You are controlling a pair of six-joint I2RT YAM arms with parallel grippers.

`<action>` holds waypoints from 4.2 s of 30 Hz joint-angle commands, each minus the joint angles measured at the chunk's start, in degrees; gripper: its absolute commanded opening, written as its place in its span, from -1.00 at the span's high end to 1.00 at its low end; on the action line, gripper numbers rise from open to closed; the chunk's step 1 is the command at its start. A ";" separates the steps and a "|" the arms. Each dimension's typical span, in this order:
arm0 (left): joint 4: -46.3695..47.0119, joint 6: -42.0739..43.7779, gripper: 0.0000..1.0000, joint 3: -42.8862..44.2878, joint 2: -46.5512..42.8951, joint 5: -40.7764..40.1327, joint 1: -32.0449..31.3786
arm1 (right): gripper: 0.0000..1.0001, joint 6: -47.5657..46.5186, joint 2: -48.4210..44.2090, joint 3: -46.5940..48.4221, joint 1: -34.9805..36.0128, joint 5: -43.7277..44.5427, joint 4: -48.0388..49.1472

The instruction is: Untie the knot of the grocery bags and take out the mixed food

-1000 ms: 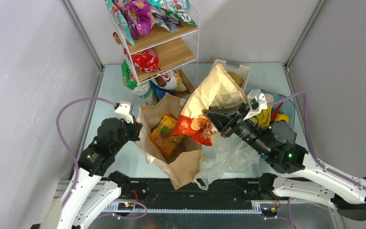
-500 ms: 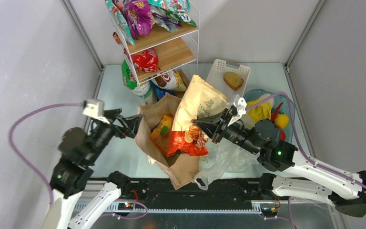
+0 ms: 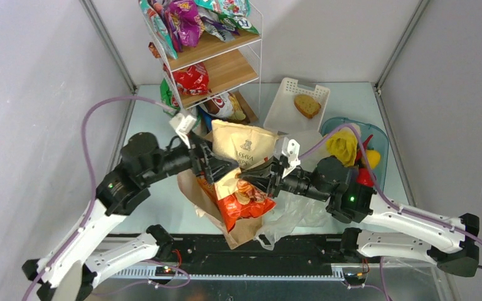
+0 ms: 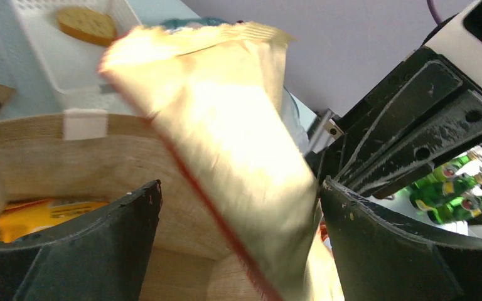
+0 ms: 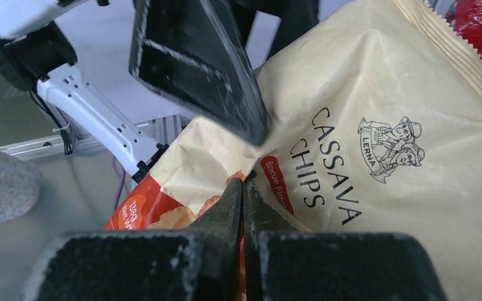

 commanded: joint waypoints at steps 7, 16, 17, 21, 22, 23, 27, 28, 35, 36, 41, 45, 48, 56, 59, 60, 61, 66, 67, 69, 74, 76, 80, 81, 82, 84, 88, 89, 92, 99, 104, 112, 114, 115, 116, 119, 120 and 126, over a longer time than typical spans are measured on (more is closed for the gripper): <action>6.72 -4.06 -0.13 -0.96 4.20 -4.20 -4.08 | 1.00 -5.64 1.62 2.36 2.04 -1.07 1.68; 11.23 -11.53 1.00 -3.32 -3.17 -13.76 -4.12 | -0.90 -13.50 -2.85 2.32 7.98 10.60 -5.91; 11.89 -12.46 1.00 -3.24 -4.26 -14.01 -4.08 | -0.97 -15.53 -3.58 2.27 8.72 11.78 -6.73; 16.80 -18.72 1.00 -2.91 -6.39 -15.48 -4.06 | -0.99 -24.25 -4.41 2.25 14.59 21.82 -6.35; 17.66 -20.60 1.00 -3.01 -6.63 -15.95 -4.05 | -0.99 -28.28 -4.29 2.15 16.94 23.19 -4.95; 19.25 -21.44 1.00 -3.04 -7.10 -16.53 -4.05 | -0.99 -30.39 -3.92 1.48 18.21 25.84 -3.73; 22.04 -25.18 1.00 -2.81 -8.21 -20.21 -4.12 | -0.99 -42.42 -3.62 -2.93 23.60 26.35 7.21; 22.39 -25.71 1.00 -2.81 -8.62 -20.80 -4.13 | -0.99 -45.92 -3.60 -4.00 23.87 25.63 11.49; 24.47 -30.18 1.00 -1.26 -9.76 -23.37 -4.09 | -0.99 -66.00 4.29 -10.46 25.54 32.70 35.85; 24.47 -30.27 1.00 -1.11 -9.99 -24.07 -4.07 | -0.99 -68.02 6.56 -11.28 25.54 33.65 38.38; 24.21 -31.75 1.00 -0.43 -11.03 -25.64 -4.05 | -0.99 -83.58 16.69 -12.78 25.44 36.54 61.84; 22.98 -31.56 1.00 0.24 -11.86 -27.76 -4.05 | -0.99 -89.85 21.22 -12.58 24.85 36.31 70.49; 22.46 -31.21 1.00 0.81 -12.13 -29.14 -4.05 | -0.99 -91.70 22.38 -12.55 24.41 35.90 72.19; 20.75 -28.67 1.00 5.94 -10.53 -30.67 -4.05 | -0.99 -96.68 24.58 -12.57 24.06 35.92 73.10; 20.52 -28.15 1.00 7.19 -10.00 -30.43 -4.09 | -0.99 -97.37 25.63 -12.54 23.85 36.14 74.04; 20.49 -28.47 1.00 7.12 -9.98 -30.21 -4.10 | -0.99 -97.65 25.84 -12.54 23.78 36.11 74.43; 20.40 -28.76 1.00 6.94 -10.07 -29.48 -4.07 | -0.99 -97.81 25.91 -12.54 23.50 35.86 74.54; 20.03 -32.41 1.00 4.56 -10.53 -27.21 -4.05 | -0.99 -98.65 26.99 -11.09 22.37 35.48 74.98; 20.04 -33.05 1.00 4.35 -10.50 -26.49 -4.05 | -0.99 -98.80 27.23 -10.49 21.85 35.27 75.12; 20.05 -34.49 1.00 3.56 -10.43 -25.54 -4.05 | -0.99 -100.00 28.14 -9.54 21.30 34.87 76.05; 20.37 -38.09 1.00 0.91 -9.84 -22.91 -4.07 | -0.99 -101.76 30.93 -6.22 20.11 33.25 76.78; 20.47 -38.73 1.00 0.50 -9.47 -22.16 -4.06 | -0.99 -102.47 32.15 -4.80 19.36 32.89 77.42; 20.38 -38.56 1.00 -1.37 -9.94 -23.05 -4.06 | -0.99 -103.98 33.07 -3.26 19.70 32.14 78.43; 20.33 -38.63 1.00 -1.91 -10.08 -23.27 -4.05 | -0.99 -104.27 33.09 -3.16 19.81 32.04 78.45; 20.27 -38.72 1.00 -2.83 -10.29 -23.50 -4.05 | -0.99 -104.33 33.09 -3.03 20.03 31.94 78.48; 20.28 -38.71 1.00 -3.60 -10.36 -23.70 -4.00 | -0.90 -104.50 33.10 -2.97 20.44 32.21 78.53; 19.53 -33.94 1.00 -3.45 -10.59 -27.60 -3.90 | -0.43 -103.12 32.32 -2.99 22.43 33.98 78.73; 19.38 -33.56 1.00 -3.34 -10.68 -28.84 -3.79 | -0.31 -102.88 31.91 -3.02 22.80 34.28 78.70; 19.13 -32.81 1.00 -3.68 -10.33 -28.45 -3.27 | 0.04 -100.59 31.32 -3.05 24.15 35.29 78.65; 17.00 -29.68 0.31 -4.04 -4.46 -14.82 1.90 | 1.00 -91.92 28.26 -3.00 24.16 40.87 78.24; 12.15 -20.84 -0.91 -4.67 -0.71 -3.34 12.85 | 1.00 -80.81 22.32 -3.16 20.79 48.08 75.10; -3.63 -2.99 -0.99 -4.24 -1.86 -16.95 16.01 | 1.00 -57.02 10.97 -3.93 7.77 50.71 54.48; -6.10 -0.09 -0.99 -4.71 -2.91 -22.37 16.19 | 1.00 -48.76 7.14 -3.94 3.62 48.52 47.05; -6.88 1.46 -0.99 -4.90 -3.51 -25.06 16.24 | 1.00 -43.40 5.84 -3.94 2.23 47.75 42.57; -8.35 2.07 -0.99 -5.44 -3.79 -26.34 16.29 | 1.00 -40.89 5.01 -3.93 -0.65 46.00 40.46; -11.58 3.62 -0.99 -6.45 -4.35 -31.25 16.41 | 1.00 -31.34 1.68 -3.93 -5.90 43.43 33.02; -13.33 3.51 -0.99 -6.58 -4.25 -32.07 16.51 | 1.00 -28.85 0.61 -3.89 -7.91 42.61 31.95; -17.88 0.58 -0.99 -8.24 -2.48 -31.48 16.69 | 1.00 -15.04 -4.10 -3.34 -15.32 38.46 16.93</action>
